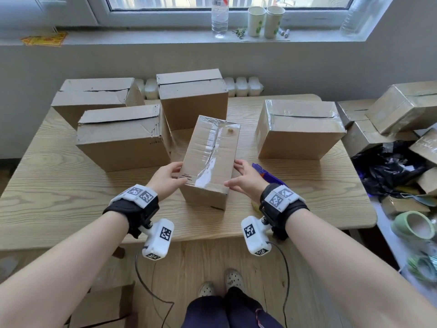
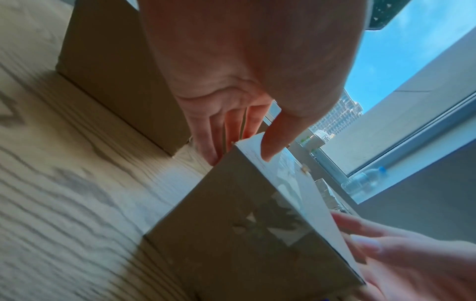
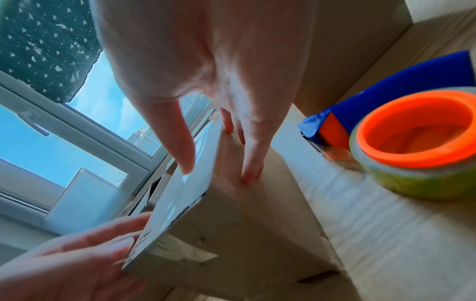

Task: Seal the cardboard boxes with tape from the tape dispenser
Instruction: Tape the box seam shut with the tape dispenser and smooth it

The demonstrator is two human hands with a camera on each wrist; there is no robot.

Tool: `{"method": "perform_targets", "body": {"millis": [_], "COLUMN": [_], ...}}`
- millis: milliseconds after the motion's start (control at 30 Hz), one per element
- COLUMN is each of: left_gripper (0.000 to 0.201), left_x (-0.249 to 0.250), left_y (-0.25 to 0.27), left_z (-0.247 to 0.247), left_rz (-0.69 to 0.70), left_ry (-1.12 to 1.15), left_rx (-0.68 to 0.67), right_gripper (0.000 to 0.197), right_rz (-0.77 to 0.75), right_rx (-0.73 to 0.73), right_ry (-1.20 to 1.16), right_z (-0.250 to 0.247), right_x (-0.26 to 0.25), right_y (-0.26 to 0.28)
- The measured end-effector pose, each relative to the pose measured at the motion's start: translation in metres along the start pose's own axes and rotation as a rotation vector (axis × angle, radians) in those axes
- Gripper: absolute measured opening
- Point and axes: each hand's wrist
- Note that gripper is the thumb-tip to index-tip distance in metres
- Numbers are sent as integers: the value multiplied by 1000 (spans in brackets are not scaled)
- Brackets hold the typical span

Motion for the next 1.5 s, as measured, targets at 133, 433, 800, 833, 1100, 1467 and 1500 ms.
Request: {"method": "perform_targets", "body": {"millis": [133,433,800,833,1100,1467,1500], "left_gripper": [53,54,45,45,44,55,56], "left_x": [8,11,7,8,18,99,108], "left_y": [-2,-9,-22,-23,-24,-23,-24], "left_z": [12,38,55,54,46,42,42], "left_rz": [38,269,443,429,362,651,709], "left_ry": [75,-512,-784,-762,-719,-764,-801], "left_rx": [40,174,64,65,43,124,135], "right_gripper": [75,33,37,40,29,15,14], "right_rz": [-133,-153,121,141,125,-263,-280], "right_rx": [0,239,324,347,343,288,271], "right_ry": [287,414,1241,1263,1104,982,1016], "right_z": [-15,-50,-61,-59,-65,-83,-81], "right_x": [-17,-5,63,64,56,-33,-39], "right_y": [-18,-35,-14,-14,4,61,63]}}
Point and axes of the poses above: each hand's wrist, its own y-axis away from the middle knuckle, its own z-axis out of the palm, x = y × z, and after that the axes turned 2 degrees about -x, right-handed
